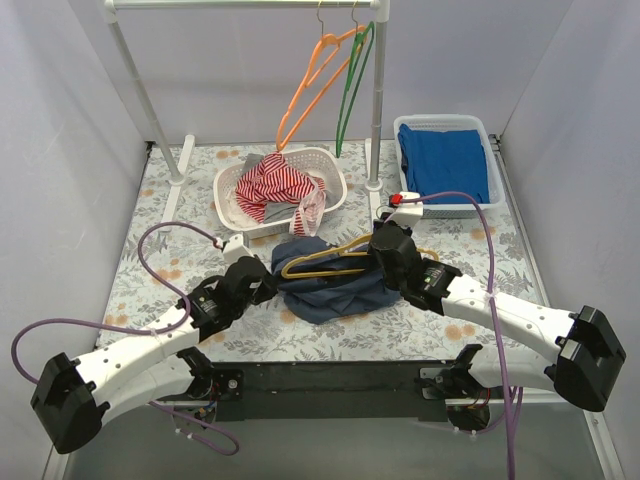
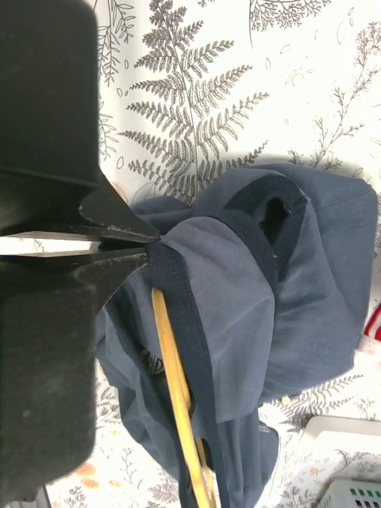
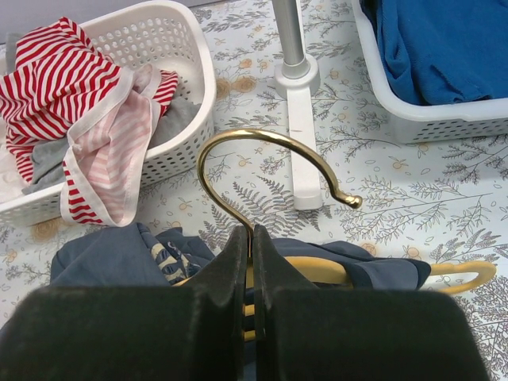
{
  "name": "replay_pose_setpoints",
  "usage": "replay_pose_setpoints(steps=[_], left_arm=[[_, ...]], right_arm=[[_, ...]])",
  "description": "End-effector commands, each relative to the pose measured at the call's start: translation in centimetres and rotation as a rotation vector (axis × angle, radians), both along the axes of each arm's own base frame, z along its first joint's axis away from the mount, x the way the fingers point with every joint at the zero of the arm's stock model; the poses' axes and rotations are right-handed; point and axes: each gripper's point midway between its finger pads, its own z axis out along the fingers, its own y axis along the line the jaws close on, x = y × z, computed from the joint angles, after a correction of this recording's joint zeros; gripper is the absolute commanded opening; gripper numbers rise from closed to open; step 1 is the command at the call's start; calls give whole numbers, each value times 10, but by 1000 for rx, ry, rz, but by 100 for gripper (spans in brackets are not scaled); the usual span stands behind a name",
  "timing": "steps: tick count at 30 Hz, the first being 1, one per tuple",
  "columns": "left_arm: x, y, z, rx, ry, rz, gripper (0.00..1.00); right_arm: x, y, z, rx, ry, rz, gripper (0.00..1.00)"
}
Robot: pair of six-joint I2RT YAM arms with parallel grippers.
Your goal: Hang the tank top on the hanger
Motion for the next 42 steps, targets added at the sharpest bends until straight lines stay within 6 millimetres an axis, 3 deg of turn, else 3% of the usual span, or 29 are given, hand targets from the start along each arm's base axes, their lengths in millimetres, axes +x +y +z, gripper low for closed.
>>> replay_pose_setpoints(steps=[1,9,10,14,16,17,22,26,33,39,40,42], left_arm=[[7,-3,31,-20,-32,5,0],[15,-19,75,-36,-75,-54,0],[17,-24,90,-56,-97,-66,0],[20,-33,117,-62,-127,-116,0],[20,-39,118,-44,-110,-154,0],[20,-44,129,-57,-122,-170,0],[17,-63,145,-90,-97,-250,0],[12,-64,165,-129,-110,-260,0],[2,-46,166,-107,-84,-224,0],[7,-58,169,-122,-89,-251,0],[9,-60,177,-129,-106,-255,0],[15,-65,177,-113,-106,-261,7]], right_arm=[[7,-3,23,55,-64,-57,1],[7,1,36,24,-88,-51,1],[8,0,38,17,-93,-59,1],[6,10,58,9,-126,-48,1],[6,11,66,-24,-143,-54,1],[3,16,70,-29,-154,-46,1],[0,23,93,-83,-195,-72,1],[2,20,100,-150,-205,-109,1],[4,12,116,-181,-229,-147,1],[-1,40,132,-156,-252,-58,1],[-6,48,134,-159,-257,-33,1],[-10,58,143,-158,-267,-13,1]])
